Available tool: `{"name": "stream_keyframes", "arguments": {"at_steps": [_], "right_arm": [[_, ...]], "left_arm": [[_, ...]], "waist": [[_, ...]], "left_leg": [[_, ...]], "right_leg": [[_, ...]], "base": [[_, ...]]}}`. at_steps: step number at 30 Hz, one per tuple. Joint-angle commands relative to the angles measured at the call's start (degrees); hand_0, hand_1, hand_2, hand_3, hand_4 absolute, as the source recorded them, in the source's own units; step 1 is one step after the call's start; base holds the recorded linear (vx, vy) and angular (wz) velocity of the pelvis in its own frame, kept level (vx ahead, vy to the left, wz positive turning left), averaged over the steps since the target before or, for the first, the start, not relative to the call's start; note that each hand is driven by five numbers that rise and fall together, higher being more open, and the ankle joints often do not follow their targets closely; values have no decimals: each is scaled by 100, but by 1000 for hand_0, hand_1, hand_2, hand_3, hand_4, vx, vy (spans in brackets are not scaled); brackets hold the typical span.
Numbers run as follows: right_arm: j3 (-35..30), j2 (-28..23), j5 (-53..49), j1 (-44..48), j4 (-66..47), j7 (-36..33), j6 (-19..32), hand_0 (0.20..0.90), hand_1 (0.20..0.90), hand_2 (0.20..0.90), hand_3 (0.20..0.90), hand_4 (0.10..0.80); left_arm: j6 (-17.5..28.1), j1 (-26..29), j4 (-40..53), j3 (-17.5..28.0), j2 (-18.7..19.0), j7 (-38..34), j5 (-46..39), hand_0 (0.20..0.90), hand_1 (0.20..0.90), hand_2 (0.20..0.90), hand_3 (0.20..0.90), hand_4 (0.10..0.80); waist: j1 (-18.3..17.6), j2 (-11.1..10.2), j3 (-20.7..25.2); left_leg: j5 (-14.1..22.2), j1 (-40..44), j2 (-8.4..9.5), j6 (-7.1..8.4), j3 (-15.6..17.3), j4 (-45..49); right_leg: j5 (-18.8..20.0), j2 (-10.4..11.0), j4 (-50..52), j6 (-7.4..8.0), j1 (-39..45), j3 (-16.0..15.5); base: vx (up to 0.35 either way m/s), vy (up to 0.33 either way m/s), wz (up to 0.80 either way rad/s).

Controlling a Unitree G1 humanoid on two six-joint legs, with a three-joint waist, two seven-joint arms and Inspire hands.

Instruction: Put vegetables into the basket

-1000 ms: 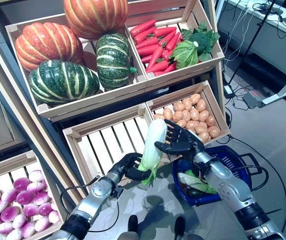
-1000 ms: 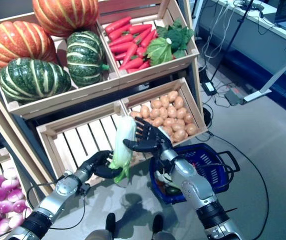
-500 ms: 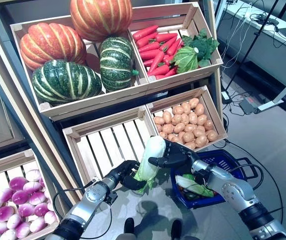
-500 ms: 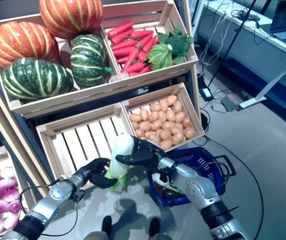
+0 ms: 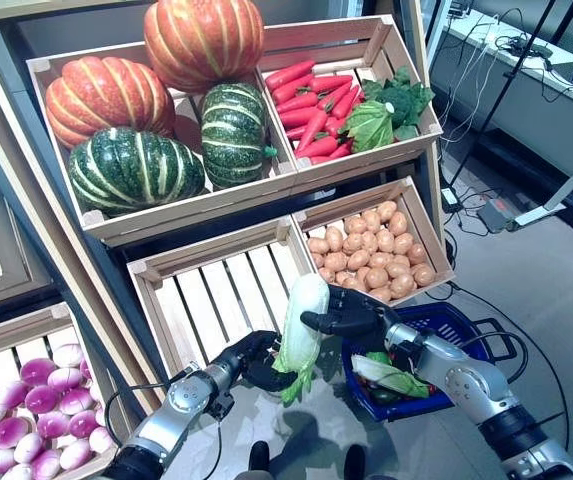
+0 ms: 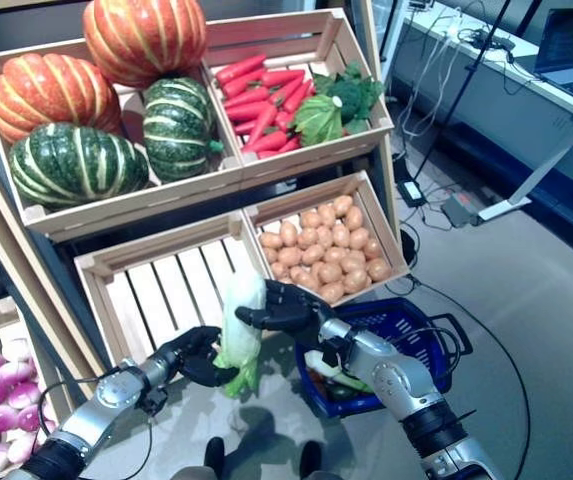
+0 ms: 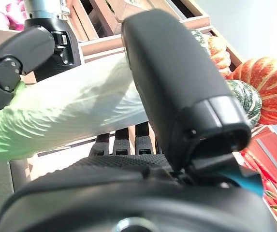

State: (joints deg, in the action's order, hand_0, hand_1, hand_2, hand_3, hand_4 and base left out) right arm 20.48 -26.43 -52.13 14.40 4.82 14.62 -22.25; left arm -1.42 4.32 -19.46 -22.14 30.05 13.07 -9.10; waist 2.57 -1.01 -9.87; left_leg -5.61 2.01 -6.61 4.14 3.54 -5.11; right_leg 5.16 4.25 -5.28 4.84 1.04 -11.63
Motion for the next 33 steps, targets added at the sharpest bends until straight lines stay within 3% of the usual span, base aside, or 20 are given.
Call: {"name": "stream_keyframes", "arguments": {"at_steps": [1, 7, 8, 9, 14, 24, 29, 33], "right_arm": [[289, 808, -1016, 299, -645, 647, 492, 300, 300, 300, 300, 400], [210, 836, -1084, 253, -589, 524, 628, 300, 300, 300, 300, 400], [193, 826, -1130, 260, -597, 485, 661, 300, 300, 300, 300, 400], [181, 837, -1129, 264, -589, 462, 730, 300, 300, 300, 300, 400], [-29, 766, -1206, 290, -706, 336, 931, 300, 300, 300, 300, 400], [-1155, 512, -1580, 90, -1310, -331, 1812, 300, 300, 300, 300, 400], [-1820, 475, -1437, 157, -1483, -964, 2561, 300, 300, 300, 300, 400], [-2320, 414, -1090, 115, -1479, -1466, 2832, 300, 300, 300, 300, 400]], "left_arm": [[708, 734, 444, -160, -216, -120, -277, 300, 300, 300, 300, 400], [665, 741, 570, -132, -224, -77, -290, 300, 300, 300, 300, 400], [604, 744, 599, -137, -213, -112, -330, 444, 444, 444, 444, 496], [608, 727, 605, -132, -215, -150, -372, 900, 900, 900, 900, 800], [589, 715, 568, -95, -246, -150, -527, 900, 900, 900, 900, 800], [607, 486, 623, 324, -202, -80, -806, 900, 900, 900, 900, 800], [684, 546, 582, 449, -215, -104, -961, 900, 900, 900, 900, 800], [751, 569, 627, 545, -191, -84, -1073, 900, 900, 900, 900, 800]], "waist": [[76, -75, 315], [56, -67, 320], [52, -63, 325], [53, -62, 328], [23, -72, 325], [-96, -99, 232], [-190, -107, 118], [-252, -113, 36]], "left_leg": [[448, 92, 46, 128, -49, 11], [457, 101, 38, 125, -27, 11], [456, 95, 35, 123, -31, 11], [453, 87, 33, 127, -36, 11], [454, 99, 29, 123, -12, 11], [448, 45, 3, 92, 51, 11], [434, -71, -26, 72, 122, 11], [411, -162, -50, 55, 148, 11]], "right_leg": [[-144, 361, 28, 365, 256, -232], [-144, 364, 28, 369, 248, -205], [-145, 362, 28, 368, 244, -200], [-142, 362, 28, 370, 238, -199], [-140, 350, 28, 370, 244, -189], [-125, 304, 28, 350, 177, -117], [-111, 247, 28, 316, 51, -44], [-108, 219, 28, 290, -17, 9]], "base": [[0, 0, 0], [0, 0, 0], [0, 0, 0], [0, 0, 0], [0, 0, 0], [-3, -1, -1], [-52, -3, -7], [-42, -16, -7]]}}
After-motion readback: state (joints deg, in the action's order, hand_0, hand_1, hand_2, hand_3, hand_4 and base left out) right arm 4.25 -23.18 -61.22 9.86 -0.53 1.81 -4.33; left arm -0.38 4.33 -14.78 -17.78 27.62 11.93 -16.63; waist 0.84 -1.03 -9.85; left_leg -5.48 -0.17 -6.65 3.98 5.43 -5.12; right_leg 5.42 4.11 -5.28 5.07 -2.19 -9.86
